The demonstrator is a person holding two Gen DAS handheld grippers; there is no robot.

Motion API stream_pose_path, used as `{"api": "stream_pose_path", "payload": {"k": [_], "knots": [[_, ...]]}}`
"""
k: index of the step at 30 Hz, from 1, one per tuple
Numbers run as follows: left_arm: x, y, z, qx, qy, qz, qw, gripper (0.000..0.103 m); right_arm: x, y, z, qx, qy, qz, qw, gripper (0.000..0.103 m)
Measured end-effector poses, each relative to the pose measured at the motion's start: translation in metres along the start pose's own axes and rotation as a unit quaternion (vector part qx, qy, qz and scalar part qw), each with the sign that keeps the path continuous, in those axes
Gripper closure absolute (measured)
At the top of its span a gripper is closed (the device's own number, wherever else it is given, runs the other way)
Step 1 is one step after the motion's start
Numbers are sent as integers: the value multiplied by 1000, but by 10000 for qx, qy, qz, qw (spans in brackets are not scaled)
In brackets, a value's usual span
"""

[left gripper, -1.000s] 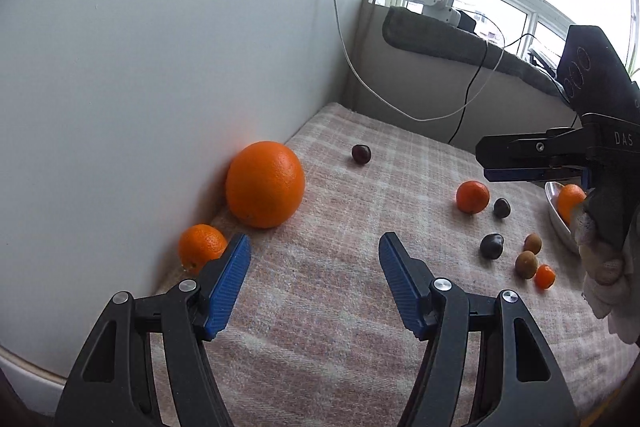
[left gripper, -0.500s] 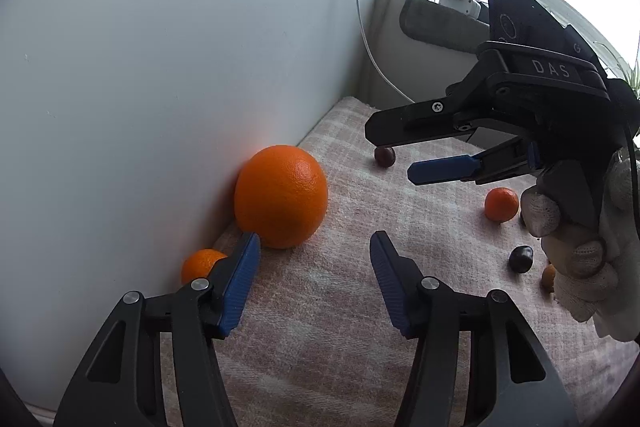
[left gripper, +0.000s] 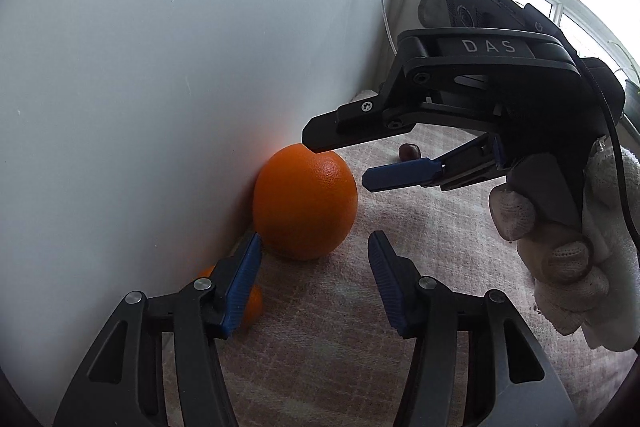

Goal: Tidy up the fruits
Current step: 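Move the right tool to the second large orange by the wall, then close the right tool around the second large orange and lift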

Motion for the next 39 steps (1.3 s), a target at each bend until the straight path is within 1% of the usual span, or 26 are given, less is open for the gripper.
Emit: {"api": "stream_pose_path", "payload": {"k": [6,10,12,16,17,21,25,28,39], "knots": [[6,8,6,-35,65,97,9999,50,-3,23,9,-118,25,-4,9999,26],[7,10,8,-45,95,157,9998,50,-6,34,18,-150,84,90,9998,27],[6,11,8,-69,114,206,9997,50,-3,30,19,-176,86,157,9997,32],[9,16,12,-93,144,293,9994,50,3,31,21,-231,86,249,9994,35],[9,17,13,-97,166,325,9993,50,2,32,22,-244,82,279,9993,38],[18,15,9,-92,181,370,9991,50,-5,41,22,-259,100,287,9992,38],[21,13,10,-74,173,433,9989,53,-3,42,24,-230,134,284,9992,38],[23,13,10,-66,174,408,9990,54,2,38,8,-187,96,257,9994,38],[35,12,9,22,250,255,9994,54,6,21,-5,-14,56,114,9999,39]]}}
Point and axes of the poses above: each gripper's, at about its wrist camera, not at the fingertips, and y roughly the way its jaws point, x to its right, z to its top, the point moved 7 cm from there along y, roughly the way its jaws point, and after that the axes turned 10 degrees about -x, right-handed, at the moved point
